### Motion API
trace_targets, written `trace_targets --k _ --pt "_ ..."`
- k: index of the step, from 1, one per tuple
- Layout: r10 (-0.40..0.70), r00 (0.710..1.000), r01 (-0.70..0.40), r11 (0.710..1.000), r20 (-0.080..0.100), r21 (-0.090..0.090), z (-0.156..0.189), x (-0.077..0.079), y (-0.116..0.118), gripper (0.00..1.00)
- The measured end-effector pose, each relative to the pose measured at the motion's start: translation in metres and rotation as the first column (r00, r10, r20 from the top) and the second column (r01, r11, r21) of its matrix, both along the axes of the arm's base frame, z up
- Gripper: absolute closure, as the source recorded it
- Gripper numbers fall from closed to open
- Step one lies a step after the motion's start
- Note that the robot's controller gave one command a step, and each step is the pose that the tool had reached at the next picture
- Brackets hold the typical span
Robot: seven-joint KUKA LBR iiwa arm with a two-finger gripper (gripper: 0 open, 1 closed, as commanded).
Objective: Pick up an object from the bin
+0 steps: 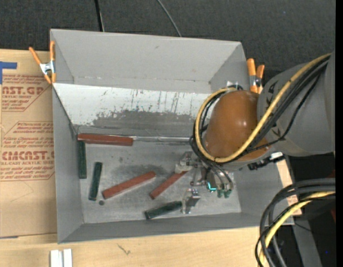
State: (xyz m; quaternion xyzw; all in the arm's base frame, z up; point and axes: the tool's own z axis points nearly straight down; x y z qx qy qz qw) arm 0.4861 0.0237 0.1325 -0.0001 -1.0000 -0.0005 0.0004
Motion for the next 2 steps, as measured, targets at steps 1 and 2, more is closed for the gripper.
trace_targets --k 1,2 --pt "-0.025 1.000 0.025 1.000 0.009 0.001 -0.041 0.005 -0.002 0.00" --pt "0.000 1.000 0.000 1.000 0.011 0.000 -0.058 0.041 0.012 0.00"
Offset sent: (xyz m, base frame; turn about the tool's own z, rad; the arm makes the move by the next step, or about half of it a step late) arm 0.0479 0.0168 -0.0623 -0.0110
